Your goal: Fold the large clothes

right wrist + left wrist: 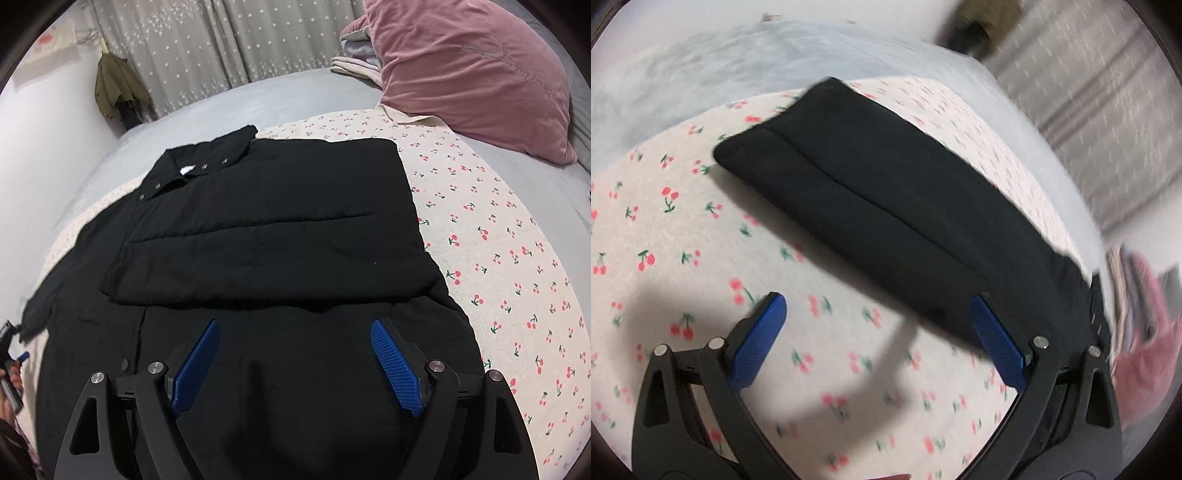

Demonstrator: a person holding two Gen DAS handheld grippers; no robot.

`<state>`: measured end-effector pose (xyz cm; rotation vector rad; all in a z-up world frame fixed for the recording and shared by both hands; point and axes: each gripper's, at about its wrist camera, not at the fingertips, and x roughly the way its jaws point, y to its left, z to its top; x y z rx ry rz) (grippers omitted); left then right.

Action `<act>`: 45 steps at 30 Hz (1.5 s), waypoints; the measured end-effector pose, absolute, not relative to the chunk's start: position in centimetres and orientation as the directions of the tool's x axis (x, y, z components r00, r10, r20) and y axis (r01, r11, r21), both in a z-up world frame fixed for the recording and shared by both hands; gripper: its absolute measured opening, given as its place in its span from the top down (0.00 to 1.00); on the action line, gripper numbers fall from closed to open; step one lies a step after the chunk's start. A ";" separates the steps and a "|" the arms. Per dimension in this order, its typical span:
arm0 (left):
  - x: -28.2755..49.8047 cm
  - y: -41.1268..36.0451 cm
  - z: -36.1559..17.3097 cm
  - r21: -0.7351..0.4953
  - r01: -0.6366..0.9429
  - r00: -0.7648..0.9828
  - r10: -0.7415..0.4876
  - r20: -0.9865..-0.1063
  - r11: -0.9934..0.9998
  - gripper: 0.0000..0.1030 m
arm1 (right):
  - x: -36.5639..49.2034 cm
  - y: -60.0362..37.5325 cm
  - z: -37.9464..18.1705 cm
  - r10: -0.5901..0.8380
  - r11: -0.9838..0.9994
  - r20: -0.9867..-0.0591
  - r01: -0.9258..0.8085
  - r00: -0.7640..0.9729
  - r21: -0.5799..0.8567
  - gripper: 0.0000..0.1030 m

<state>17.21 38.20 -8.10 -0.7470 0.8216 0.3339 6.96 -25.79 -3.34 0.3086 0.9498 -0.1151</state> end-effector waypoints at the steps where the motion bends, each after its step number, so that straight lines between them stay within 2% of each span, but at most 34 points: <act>1: 17.1 38.6 -8.2 -0.491 -0.535 0.675 -0.002 -0.737 0.688 0.04 | 7.1 -25.7 -3.5 0.038 0.951 -0.817 0.230 0.575 0.206 0.17; 4: 17.3 39.3 -8.1 -0.539 -0.538 0.716 0.013 -0.698 0.649 0.06 | 7.3 -25.8 -4.1 0.044 0.948 -0.823 0.237 0.566 0.214 0.17; 5: 17.3 39.8 -8.2 -0.562 -0.542 0.729 0.017 -0.684 0.626 0.18 | 7.4 -25.9 -4.2 0.047 0.946 -0.826 0.239 0.562 0.217 0.17; 6: 17.3 40.1 -8.3 -0.575 -0.549 0.733 0.019 -0.680 0.607 0.39 | 7.5 -26.0 -4.4 0.049 0.946 -0.827 0.241 0.559 0.219 0.17; 7: 17.6 40.4 -8.4 -0.589 -0.560 0.729 0.009 -0.685 0.583 0.51 | 7.5 -26.0 -4.4 0.050 0.945 -0.828 0.241 0.558 0.220 0.17; 8: 18.1 40.4 -8.4 -0.593 -0.571 0.721 0.001 -0.693 0.568 0.72 | 7.6 -26.1 -4.5 0.048 0.945 -0.829 0.242 0.557 0.218 0.17; 9: 18.2 40.6 -8.2 -0.592 -0.578 0.716 0.001 -0.698 0.562 0.84 | 7.6 -26.1 -4.6 0.047 0.946 -0.830 0.243 0.556 0.216 0.17; 11: 18.2 40.1 -6.7 -0.594 -0.560 0.733 0.012 -0.680 0.577 0.92 | 7.7 -26.2 -4.6 0.047 0.946 -0.830 0.242 0.556 0.217 0.17; 16: 17.8 36.5 -0.8 -0.590 -0.440 0.825 0.046 -0.563 0.677 0.94 | 7.7 -26.4 -4.3 0.047 0.945 -0.823 0.243 0.565 0.221 0.17; 23: 18.5 25.9 7.8 -0.528 -0.140 0.916 -0.093 -0.390 0.838 0.94 | 7.6 -26.2 -4.0 0.064 0.942 -0.815 0.236 0.575 0.240 0.17; 30: 19.7 13.7 10.1 -0.447 0.118 0.874 -0.306 -0.377 0.887 0.94 | 7.9 -25.5 -4.1 0.081 0.948 -0.807 0.206 0.585 0.244 0.17; 35: 19.8 6.1 7.7 -0.411 0.243 0.799 -0.422 -0.428 0.878 0.94 | 8.3 -25.4 -4.8 0.104 0.943 -0.816 0.205 0.568 0.263 0.17; 39: 19.9 1.2 3.5 -0.378 0.294 0.717 -0.464 -0.520 0.878 0.93 | 8.5 -25.3 -5.2 0.107 0.942 -0.821 0.208 0.561 0.265 0.17; 41: 20.6 -1.0 0.6 -0.363 0.331 0.630 -0.490 -0.602 0.871 0.88 | 8.5 -25.3 -5.3 0.107 0.942 -0.822 0.208 0.560 0.264 0.17; 42: 21.1 -2.3 -1.4 -0.344 0.354 0.558 -0.492 -0.669 0.870 0.80 | 8.5 -25.3 -5.3 0.107 0.942 -0.822 0.207 0.560 0.264 0.17; 43: 21.8 -3.5 -4.1 -0.313 0.376 0.456 -0.469 -0.757 0.872 0.78 | 8.5 -25.3 -5.4 0.106 0.942 -0.821 0.207 0.561 0.264 0.17; 44: 22.1 -3.9 -5.7 -0.273 0.376 0.415 -0.424 -0.805 0.886 0.78 | 8.5 -25.2 -5.4 0.105 0.943 -0.819 0.206 0.565 0.262 0.17; 45: 21.9 -3.8 -6.5 -0.266 0.387 0.407 -0.422 -0.810 0.883 0.78 | 8.5 -25.0 -5.4 0.107 0.944 -0.815 0.199 0.569 0.263 0.17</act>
